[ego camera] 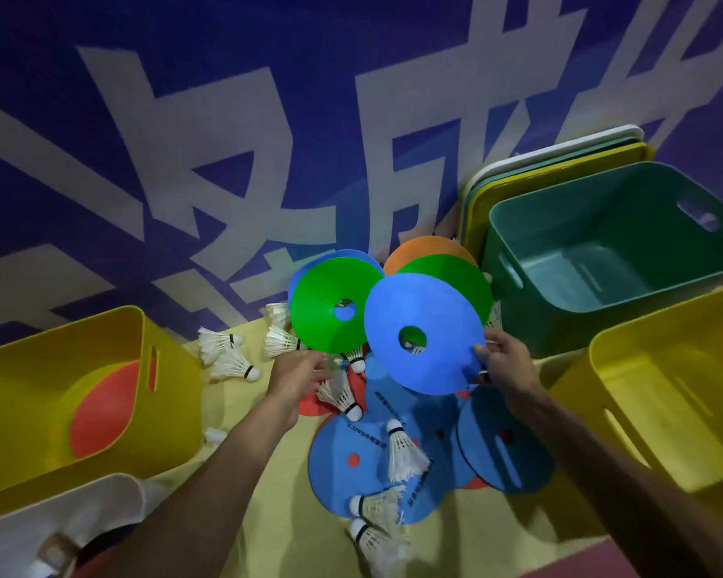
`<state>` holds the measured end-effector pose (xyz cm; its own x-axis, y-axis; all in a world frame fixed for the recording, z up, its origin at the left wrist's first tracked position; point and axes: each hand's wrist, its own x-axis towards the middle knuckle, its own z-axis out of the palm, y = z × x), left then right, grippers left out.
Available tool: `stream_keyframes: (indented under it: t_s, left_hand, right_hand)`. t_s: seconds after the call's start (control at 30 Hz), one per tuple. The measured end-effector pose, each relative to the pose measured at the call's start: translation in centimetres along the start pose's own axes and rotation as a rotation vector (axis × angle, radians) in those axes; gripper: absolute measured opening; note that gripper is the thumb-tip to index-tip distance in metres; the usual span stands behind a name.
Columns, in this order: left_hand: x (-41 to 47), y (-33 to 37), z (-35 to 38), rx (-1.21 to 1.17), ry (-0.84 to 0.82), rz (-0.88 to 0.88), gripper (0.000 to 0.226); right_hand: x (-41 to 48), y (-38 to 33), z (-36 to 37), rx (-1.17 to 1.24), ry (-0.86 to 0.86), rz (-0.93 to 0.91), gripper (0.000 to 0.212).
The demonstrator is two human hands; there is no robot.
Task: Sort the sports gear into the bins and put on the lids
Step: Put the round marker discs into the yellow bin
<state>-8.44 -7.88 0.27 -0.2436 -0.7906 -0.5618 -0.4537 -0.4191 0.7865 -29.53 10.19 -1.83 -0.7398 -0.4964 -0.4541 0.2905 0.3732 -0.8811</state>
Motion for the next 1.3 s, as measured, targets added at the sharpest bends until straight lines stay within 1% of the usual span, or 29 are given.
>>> stream_keyframes:
  t_s: [0.13, 0.2, 0.27, 0.37, 0.47, 0.53, 0.67, 0.7, 0.77, 0.8, 0.83, 0.9, 0.93, 0.97, 1.03, 1.07, 1.13, 1.3]
  left_hand:
    - [2.4, -0.5, 0.6, -0.04, 0.021, -0.079, 0.008]
    - [3.7, -1.1, 0.9, -0.101, 0.045, -0.155, 0.006]
    - [4.7, -1.6, 1.5, -0.195, 0.037, -0.255, 0.015]
    - [5.9, -1.7, 2.5, -0.307, 0.037, -0.387, 0.031]
    - [7.3, -2.0, 2.7, -0.407, 0.099, -0.433, 0.031]
    - [7.7, -2.1, 2.9, -0.4, 0.134, -0.41, 0.028]
    - [8.0, -2.8, 2.2, -0.259, 0.304, -0.321, 0.023]
    - [8.8, -3.6, 1.7, -0.245, 0.321, -0.302, 0.021]
    - [10.5, -5.0, 0.9, -0.226, 0.302, -0.271, 0.016]
    - [10.2, -4.5, 0.7, -0.239, 0.307, -0.245, 0.014]
    - [9.4, -3.7, 0.4, -0.258, 0.327, -0.212, 0.018]
    - [6.3, -1.0, 0.1, -0.231, 0.367, -0.131, 0.029]
    - [5.2, 0.0, 0.0, -0.21, 0.37, -0.1, 0.03]
    - [4.5, 0.4, -0.2, -0.18, 0.378, -0.073, 0.028]
    - [3.1, 1.4, -1.0, -0.141, 0.382, -0.027, 0.011]
    - [2.6, 1.6, -1.5, -0.132, 0.383, -0.018, 0.007]
    - [2.2, 1.8, -2.7, -0.13, 0.384, 0.021, 0.013]
    - [-0.9, 3.1, -5.8, -0.153, 0.371, 0.113, 0.008]
  right_hand:
    - [0.7, -0.3, 1.7, 0.087, -0.009, 0.058, 0.019]
    - [1.1, -0.3, 2.7, 0.14, -0.026, 0.104, 0.015]
    - [1.3, -0.3, 3.5, 0.198, -0.03, 0.138, 0.015]
    - [1.3, -0.5, 4.0, 0.212, -0.034, 0.16, 0.011]
    - [1.2, -0.6, 4.1, 0.219, -0.015, 0.151, 0.011]
    - [1.2, -0.5, 4.0, 0.196, -0.006, 0.126, 0.013]
    - [0.8, -0.4, 3.8, 0.152, -0.027, 0.073, 0.009]
    - [0.7, -0.5, 3.9, 0.144, -0.032, 0.068, 0.009]
    - [0.7, -0.8, 4.0, 0.148, -0.032, 0.069, 0.011]
    - [0.7, -1.1, 4.2, 0.153, -0.03, 0.069, 0.013]
    - [0.7, -1.4, 4.3, 0.157, -0.03, 0.066, 0.015]
    - [0.7, -1.9, 4.7, 0.177, -0.042, 0.055, 0.018]
    - [0.6, -2.3, 4.9, 0.192, -0.051, 0.055, 0.017]
    - [0.5, -2.7, 5.1, 0.198, -0.058, 0.06, 0.016]
    - [0.0, -3.5, 5.5, 0.199, -0.073, 0.059, 0.014]
    - [-0.3, -3.9, 5.8, 0.198, -0.082, 0.048, 0.014]
    - [-1.1, -4.6, 6.4, 0.186, -0.107, 0.026, 0.012]
    - [-2.3, -6.0, 8.1, 0.148, -0.124, -0.008, 0.016]
